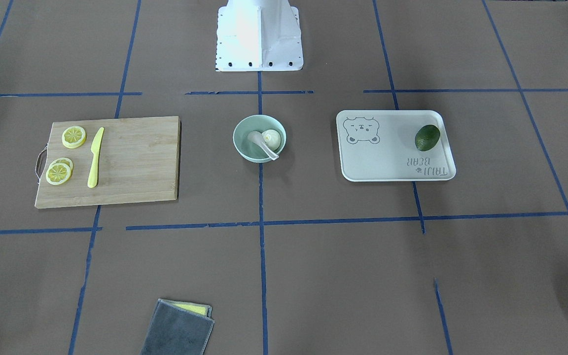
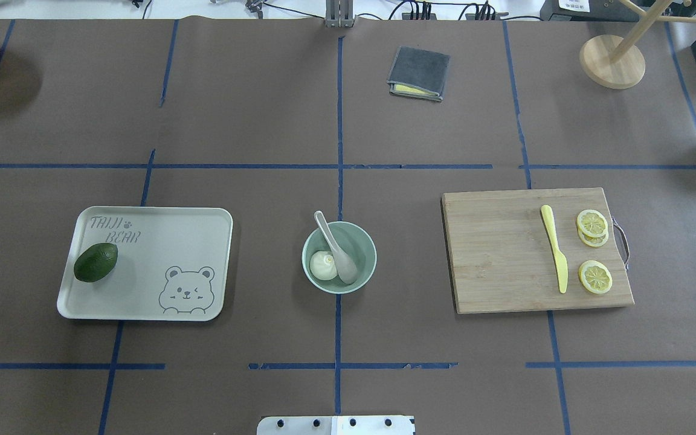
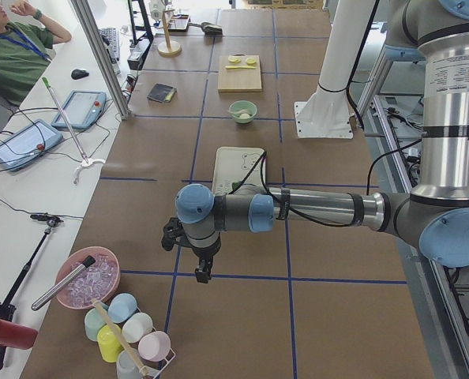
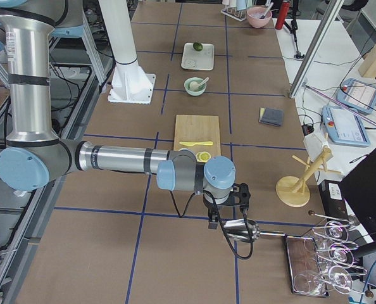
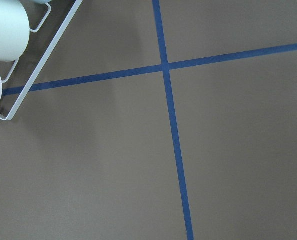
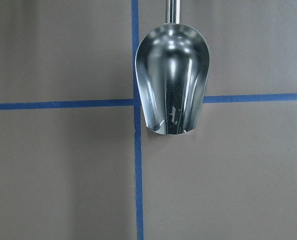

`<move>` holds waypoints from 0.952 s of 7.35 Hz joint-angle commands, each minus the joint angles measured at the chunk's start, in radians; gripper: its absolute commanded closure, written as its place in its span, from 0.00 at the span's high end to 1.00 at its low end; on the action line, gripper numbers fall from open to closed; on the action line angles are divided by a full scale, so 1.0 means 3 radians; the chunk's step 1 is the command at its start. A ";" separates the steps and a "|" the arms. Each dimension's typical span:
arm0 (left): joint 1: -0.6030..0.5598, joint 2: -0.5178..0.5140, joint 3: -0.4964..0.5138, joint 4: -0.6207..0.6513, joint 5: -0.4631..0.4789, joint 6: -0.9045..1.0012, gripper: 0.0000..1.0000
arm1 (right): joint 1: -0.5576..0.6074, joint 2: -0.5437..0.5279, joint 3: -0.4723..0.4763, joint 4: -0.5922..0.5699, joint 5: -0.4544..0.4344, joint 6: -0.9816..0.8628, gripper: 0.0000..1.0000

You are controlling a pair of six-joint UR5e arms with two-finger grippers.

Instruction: Put spoon and bun in bowl

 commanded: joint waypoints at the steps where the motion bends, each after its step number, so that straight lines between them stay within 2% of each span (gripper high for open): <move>1: 0.0000 -0.0004 0.0008 -0.0001 -0.0004 0.0000 1.00 | 0.0000 0.0009 0.0000 0.0000 0.0007 0.0005 1.00; 7: 0.0000 -0.0050 0.0003 -0.0001 0.0001 0.0000 1.00 | 0.0000 0.0029 -0.0010 0.0000 0.0012 0.0000 1.00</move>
